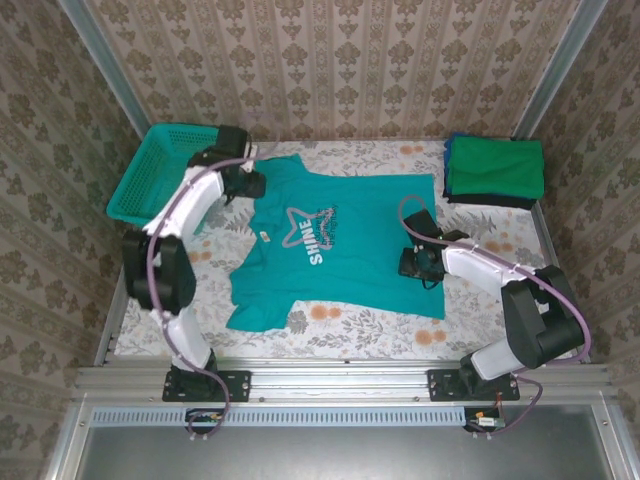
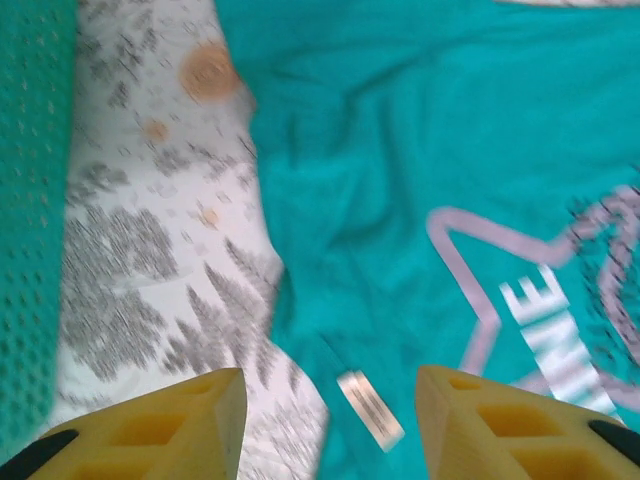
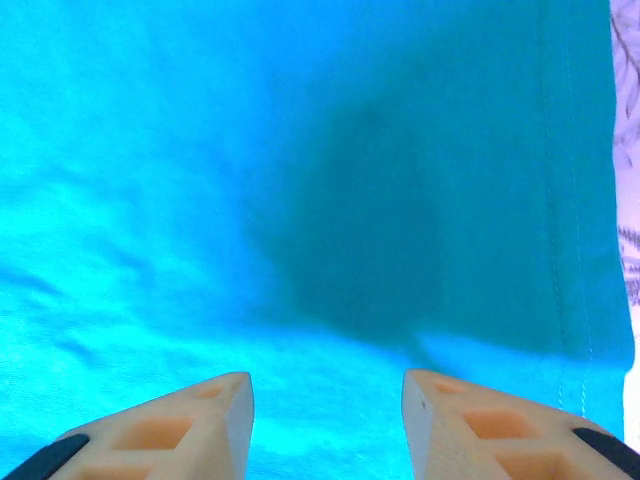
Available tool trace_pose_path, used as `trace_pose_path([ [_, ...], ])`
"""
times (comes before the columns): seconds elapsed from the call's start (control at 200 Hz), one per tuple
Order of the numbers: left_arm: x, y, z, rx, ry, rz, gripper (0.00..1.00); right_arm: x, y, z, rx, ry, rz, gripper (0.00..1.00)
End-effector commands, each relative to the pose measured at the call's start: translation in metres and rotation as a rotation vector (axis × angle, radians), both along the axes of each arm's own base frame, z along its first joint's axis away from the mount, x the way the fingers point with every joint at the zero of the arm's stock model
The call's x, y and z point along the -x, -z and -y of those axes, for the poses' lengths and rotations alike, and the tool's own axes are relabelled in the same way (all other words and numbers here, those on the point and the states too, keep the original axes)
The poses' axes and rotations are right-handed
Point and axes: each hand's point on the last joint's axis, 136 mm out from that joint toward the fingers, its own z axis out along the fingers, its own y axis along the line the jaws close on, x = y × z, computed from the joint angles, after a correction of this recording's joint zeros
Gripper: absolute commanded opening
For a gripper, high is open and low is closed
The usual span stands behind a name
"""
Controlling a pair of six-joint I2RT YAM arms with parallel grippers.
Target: Fold and stack the t-shirts
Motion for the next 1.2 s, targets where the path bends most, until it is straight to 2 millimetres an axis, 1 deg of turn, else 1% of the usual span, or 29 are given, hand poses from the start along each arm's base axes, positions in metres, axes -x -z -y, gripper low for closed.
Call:
trace_pose_path([
  [0.0, 0.021, 0.051, 0.004, 0.037, -0.041, -0.069, 0.49, -0.015, -0.008, -0.009, -0.011, -0.054, 0.024, 0.45],
  [0.08, 0.026, 0.075, -0.004, 0.04, -0.087, -0.12, 0.48, -0.019, -0.006, -0.013, -0.021, -0.072, 0.02, 0.45],
  [0.17, 0.018, 0.092, -0.01, 0.057, -0.123, -0.149, 0.48, -0.018, -0.006, -0.016, -0.031, -0.081, 0.023, 0.45],
  [0.265, 0.003, 0.1, -0.014, 0.08, -0.148, -0.141, 0.48, -0.015, -0.005, -0.014, -0.03, -0.079, 0.032, 0.45],
  [0.355, -0.011, 0.104, -0.009, 0.121, -0.139, -0.141, 0.46, -0.012, -0.003, -0.012, -0.027, -0.079, 0.035, 0.45],
  [0.44, -0.025, 0.112, -0.007, 0.14, -0.147, -0.131, 0.46, -0.009, -0.001, -0.01, -0.027, -0.076, 0.033, 0.45],
  [0.505, -0.032, 0.123, -0.009, 0.147, -0.156, -0.15, 0.43, -0.007, 0.002, -0.01, -0.026, -0.076, 0.03, 0.45],
  [0.585, -0.04, 0.133, -0.013, 0.163, -0.166, -0.17, 0.36, -0.006, 0.004, -0.01, -0.029, -0.073, 0.024, 0.45],
  [0.67, -0.044, 0.138, -0.014, 0.192, -0.164, -0.186, 0.24, -0.004, 0.006, -0.009, -0.027, -0.074, 0.019, 0.45],
  [0.74, -0.048, 0.135, -0.016, 0.212, -0.165, -0.177, 0.12, -0.002, 0.007, -0.006, -0.012, -0.072, 0.013, 0.45],
  [0.805, -0.052, 0.124, -0.019, 0.23, -0.16, -0.155, 0.0, -0.001, 0.007, -0.003, 0.0, -0.065, 0.012, 0.45],
  [0.89, -0.062, 0.103, -0.034, 0.235, -0.179, -0.121, 0.0, -0.001, 0.008, 0.001, 0.009, -0.056, 0.005, 0.45],
  [0.965, -0.072, 0.077, -0.045, 0.218, -0.184, -0.084, 0.0, 0.003, 0.011, 0.005, 0.006, -0.035, -0.019, 0.45],
  [1.055, -0.083, 0.054, -0.053, 0.161, -0.159, -0.052, 0.0, 0.004, 0.014, 0.0, -0.053, -0.032, -0.024, 0.42],
  [1.12, -0.092, 0.047, -0.055, 0.125, -0.127, -0.041, 0.0, 0.006, 0.019, 0.001, -0.054, -0.025, -0.04, 0.4],
  [1.195, -0.102, 0.053, -0.056, 0.091, -0.099, -0.068, 0.0, 0.01, 0.024, 0.004, -0.04, -0.019, -0.061, 0.4],
])
